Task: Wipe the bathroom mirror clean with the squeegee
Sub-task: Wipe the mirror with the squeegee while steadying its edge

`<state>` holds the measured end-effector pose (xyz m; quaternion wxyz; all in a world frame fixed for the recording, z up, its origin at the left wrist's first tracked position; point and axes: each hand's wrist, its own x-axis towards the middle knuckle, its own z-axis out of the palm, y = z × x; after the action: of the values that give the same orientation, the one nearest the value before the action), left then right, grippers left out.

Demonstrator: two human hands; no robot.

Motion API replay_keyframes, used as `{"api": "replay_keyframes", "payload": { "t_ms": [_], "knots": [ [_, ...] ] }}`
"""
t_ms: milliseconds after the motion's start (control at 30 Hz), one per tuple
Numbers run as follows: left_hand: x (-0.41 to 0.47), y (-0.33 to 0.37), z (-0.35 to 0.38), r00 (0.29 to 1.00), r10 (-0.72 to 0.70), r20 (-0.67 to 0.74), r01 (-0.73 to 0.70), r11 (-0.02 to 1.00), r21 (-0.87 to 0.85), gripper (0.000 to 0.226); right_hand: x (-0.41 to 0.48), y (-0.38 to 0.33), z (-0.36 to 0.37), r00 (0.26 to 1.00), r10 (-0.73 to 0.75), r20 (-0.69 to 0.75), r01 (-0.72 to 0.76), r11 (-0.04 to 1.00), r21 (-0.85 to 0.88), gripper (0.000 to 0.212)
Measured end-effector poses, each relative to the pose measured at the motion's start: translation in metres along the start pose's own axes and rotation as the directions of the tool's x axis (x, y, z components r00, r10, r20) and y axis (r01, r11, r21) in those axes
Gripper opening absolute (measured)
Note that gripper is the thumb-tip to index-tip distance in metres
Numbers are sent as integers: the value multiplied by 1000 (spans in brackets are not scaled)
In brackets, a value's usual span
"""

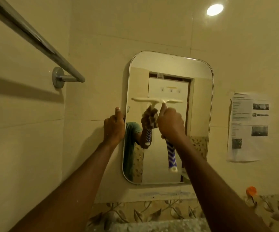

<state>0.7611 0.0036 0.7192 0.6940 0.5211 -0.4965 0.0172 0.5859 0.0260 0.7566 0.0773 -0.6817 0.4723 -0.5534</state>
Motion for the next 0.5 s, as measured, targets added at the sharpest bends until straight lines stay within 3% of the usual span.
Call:
{"api": "replay_keyframes", "payload": {
  "t_ms": [100, 267, 367, 500],
  "knots": [
    [-5, 4, -3, 1000, 6, 23, -6, 1000, 17, 71, -6, 0, -6, 1000, -4, 29, 5, 999, -39, 52],
    [-7, 2, -3, 999, 43, 24, -44, 999, 32, 68, 70, -60, -44, 980, -160, -115, 160, 987, -16, 48],
    [-7, 2, -3, 998, 66, 12, -66, 998, 16, 70, 92, -78, -46, 985, -137, -103, 137, 991, -14, 45],
    [-3, -2, -1, 999, 26, 32, -24, 997, -73, 75, 50, -44, -18, 994, -109, -20, 110, 993, 49, 40]
  ]
}}
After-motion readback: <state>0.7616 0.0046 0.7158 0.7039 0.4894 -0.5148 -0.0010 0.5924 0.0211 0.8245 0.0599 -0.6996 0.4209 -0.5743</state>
